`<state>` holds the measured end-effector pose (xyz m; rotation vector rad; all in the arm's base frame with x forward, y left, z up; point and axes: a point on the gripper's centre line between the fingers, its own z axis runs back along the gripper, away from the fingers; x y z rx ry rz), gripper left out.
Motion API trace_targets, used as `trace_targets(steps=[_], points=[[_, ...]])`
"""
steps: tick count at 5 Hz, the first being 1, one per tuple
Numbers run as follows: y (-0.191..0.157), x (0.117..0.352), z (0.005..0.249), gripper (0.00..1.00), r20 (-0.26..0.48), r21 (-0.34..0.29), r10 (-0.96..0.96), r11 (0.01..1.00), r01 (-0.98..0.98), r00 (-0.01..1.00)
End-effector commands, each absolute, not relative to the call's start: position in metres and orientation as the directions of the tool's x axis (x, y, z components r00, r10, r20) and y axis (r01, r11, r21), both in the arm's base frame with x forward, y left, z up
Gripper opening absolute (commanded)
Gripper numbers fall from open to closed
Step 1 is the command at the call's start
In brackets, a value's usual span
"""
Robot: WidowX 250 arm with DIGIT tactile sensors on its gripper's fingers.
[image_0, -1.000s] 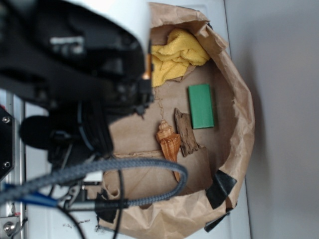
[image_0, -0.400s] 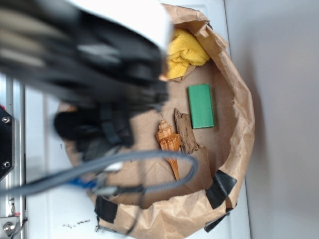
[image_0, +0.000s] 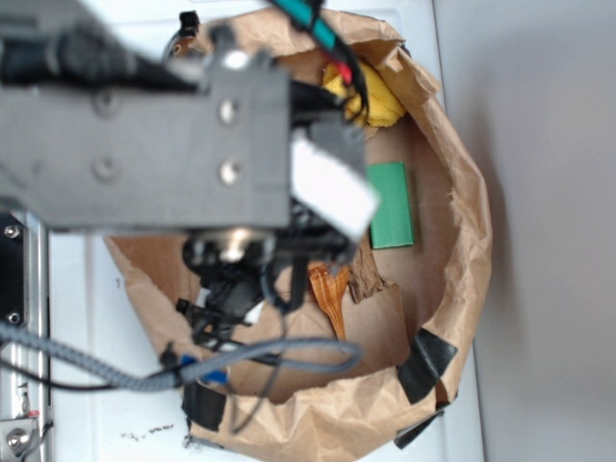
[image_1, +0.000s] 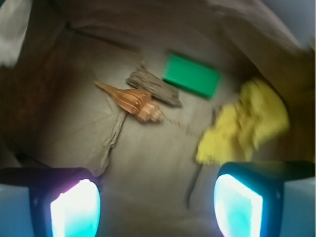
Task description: Grab the shell.
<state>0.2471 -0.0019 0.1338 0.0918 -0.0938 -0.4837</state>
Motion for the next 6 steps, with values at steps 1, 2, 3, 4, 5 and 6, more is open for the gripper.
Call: trace_targets(steps=[1, 2, 3, 4, 5, 6], points=[[-0.007, 0.257, 0.110, 1.00, 0.091, 0.156, -0.617, 0.784, 0.601, 0.782], [-0.005, 0.265, 0.095, 1.00, 0.080, 0.158, -0.631, 0.773, 0.615, 0.772], [-0.001, 0.273, 0.080, 1.00, 0.064, 0.144, -0.636, 0.769, 0.623, 0.769], [-0.006, 0.273, 0.067, 1.00, 0.065, 0.135, -0.663, 0.747, 0.651, 0.746], [-0.007, 0.275, 0.061, 1.00, 0.082, 0.128, -0.682, 0.731, 0.671, 0.727], [-0.010, 0.283, 0.053, 1.00, 0.130, 0.124, -0.709, 0.705, 0.698, 0.693]])
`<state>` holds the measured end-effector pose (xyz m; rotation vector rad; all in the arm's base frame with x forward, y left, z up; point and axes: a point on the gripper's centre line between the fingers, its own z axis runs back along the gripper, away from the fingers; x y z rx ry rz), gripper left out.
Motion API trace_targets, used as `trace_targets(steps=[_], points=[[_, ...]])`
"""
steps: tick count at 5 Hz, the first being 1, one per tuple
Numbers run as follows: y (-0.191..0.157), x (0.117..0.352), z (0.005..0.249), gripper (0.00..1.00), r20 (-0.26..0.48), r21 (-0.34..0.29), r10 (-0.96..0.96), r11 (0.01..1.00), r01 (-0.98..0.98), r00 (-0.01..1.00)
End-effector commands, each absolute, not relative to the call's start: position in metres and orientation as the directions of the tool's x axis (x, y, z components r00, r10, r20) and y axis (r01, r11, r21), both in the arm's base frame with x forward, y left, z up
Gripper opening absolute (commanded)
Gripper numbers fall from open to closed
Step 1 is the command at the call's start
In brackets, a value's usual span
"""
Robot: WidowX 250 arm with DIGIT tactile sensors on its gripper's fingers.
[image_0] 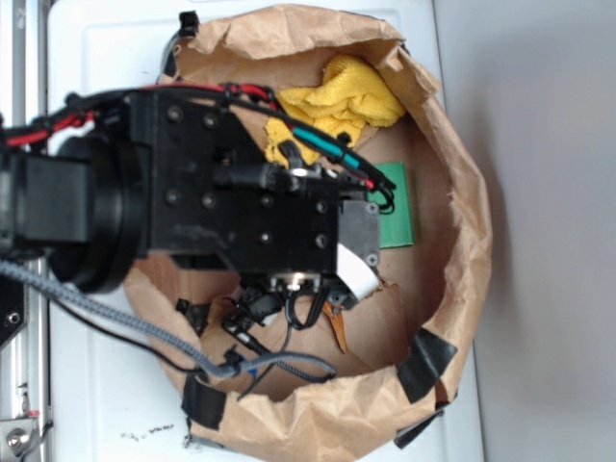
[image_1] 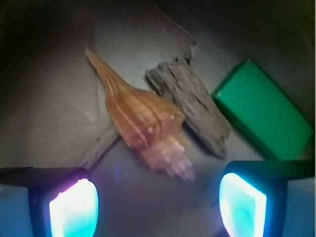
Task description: Grab the shell.
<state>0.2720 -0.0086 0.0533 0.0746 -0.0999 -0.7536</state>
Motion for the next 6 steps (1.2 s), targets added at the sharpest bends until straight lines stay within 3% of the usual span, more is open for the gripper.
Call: trace_targets(steps=[1, 4, 5, 6], points=[[-0.012, 0.290, 0.050, 1.00, 0.163, 0.144, -0.707, 0.707, 0.693, 0.688], [-0.019, 0.293, 0.024, 0.98, 0.129, 0.185, -0.707, 0.706, 0.684, 0.695], [-0.018, 0.290, 0.023, 0.00, 0.145, 0.195, -0.691, 0.721, 0.664, 0.708], [-0.013, 0.287, 0.025, 0.00, 0.173, 0.204, -0.682, 0.731, 0.651, 0.711]])
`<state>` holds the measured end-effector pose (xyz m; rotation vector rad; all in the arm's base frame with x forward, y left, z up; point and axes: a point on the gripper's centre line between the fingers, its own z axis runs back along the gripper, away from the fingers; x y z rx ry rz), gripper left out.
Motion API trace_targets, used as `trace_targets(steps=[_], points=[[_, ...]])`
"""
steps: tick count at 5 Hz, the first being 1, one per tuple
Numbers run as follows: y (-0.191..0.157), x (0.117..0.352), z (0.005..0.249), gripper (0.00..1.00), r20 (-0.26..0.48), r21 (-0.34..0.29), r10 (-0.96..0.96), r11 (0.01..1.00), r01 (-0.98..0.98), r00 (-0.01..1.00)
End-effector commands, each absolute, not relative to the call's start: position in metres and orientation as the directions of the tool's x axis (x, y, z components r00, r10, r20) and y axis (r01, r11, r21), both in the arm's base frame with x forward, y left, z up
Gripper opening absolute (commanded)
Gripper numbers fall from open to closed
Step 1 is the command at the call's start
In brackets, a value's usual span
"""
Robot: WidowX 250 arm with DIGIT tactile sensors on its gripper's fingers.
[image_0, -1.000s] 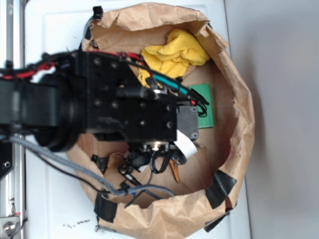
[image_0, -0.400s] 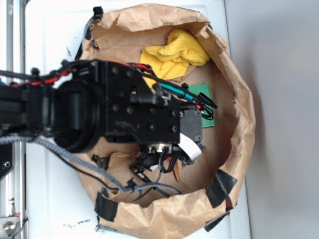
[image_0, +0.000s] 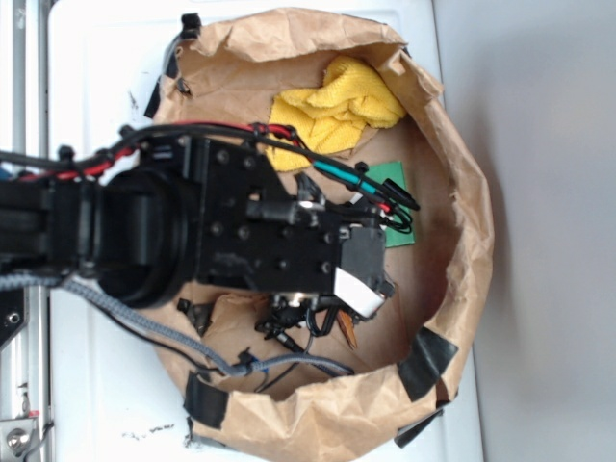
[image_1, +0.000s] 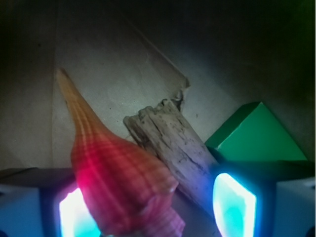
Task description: Grab the shell.
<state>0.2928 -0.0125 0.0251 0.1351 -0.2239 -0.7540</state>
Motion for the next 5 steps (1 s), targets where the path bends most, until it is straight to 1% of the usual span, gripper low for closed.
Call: trace_targets(steps=[1, 2, 4, 5], points=[[-0.012, 0.284, 0.025, 0.00, 0.176, 0.208, -0.680, 0.732, 0.648, 0.712], [-0.008, 0.279, 0.039, 0.00, 0.203, 0.200, -0.659, 0.752, 0.628, 0.725], [0.009, 0.274, 0.087, 0.00, 0.286, 0.112, -0.578, 0.812, 0.573, 0.764], [0.016, 0.276, 0.114, 0.00, 0.310, 0.062, -0.503, 0.858, 0.510, 0.807]])
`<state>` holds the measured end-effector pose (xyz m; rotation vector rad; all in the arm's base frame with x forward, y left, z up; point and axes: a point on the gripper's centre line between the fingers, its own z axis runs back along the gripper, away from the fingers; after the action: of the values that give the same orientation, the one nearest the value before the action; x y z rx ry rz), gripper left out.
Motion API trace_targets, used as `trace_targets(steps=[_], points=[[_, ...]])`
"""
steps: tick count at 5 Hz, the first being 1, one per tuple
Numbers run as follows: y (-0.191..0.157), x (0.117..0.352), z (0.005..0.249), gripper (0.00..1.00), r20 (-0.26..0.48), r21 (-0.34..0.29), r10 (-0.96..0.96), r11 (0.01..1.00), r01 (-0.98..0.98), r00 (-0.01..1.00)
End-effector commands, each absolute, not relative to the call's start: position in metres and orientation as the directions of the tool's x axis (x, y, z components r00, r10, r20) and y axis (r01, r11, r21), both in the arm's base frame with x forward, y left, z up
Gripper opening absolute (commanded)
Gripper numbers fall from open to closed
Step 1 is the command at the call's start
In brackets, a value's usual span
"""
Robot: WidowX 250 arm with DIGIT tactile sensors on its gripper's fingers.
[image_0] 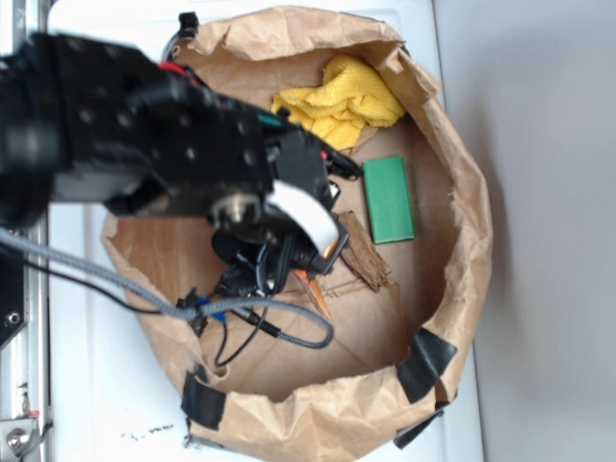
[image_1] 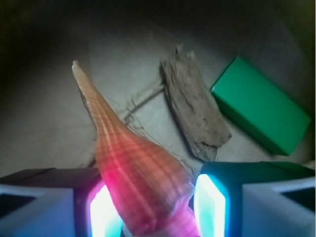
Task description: Grab the shell.
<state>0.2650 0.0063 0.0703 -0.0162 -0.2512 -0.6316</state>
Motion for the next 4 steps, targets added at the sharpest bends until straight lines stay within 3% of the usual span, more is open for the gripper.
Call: trace_targets(steps=[1, 2, 4], points=[[0.018, 0.276, 0.124, 0.00, 0.302, 0.032, -0.415, 0.904, 0.426, 0.858], [0.019, 0.275, 0.134, 0.00, 0.273, -0.026, -0.333, 0.935, 0.353, 0.903], [0.023, 0.263, 0.156, 0.00, 0.129, -0.026, -0.167, 0.985, 0.172, 0.978]])
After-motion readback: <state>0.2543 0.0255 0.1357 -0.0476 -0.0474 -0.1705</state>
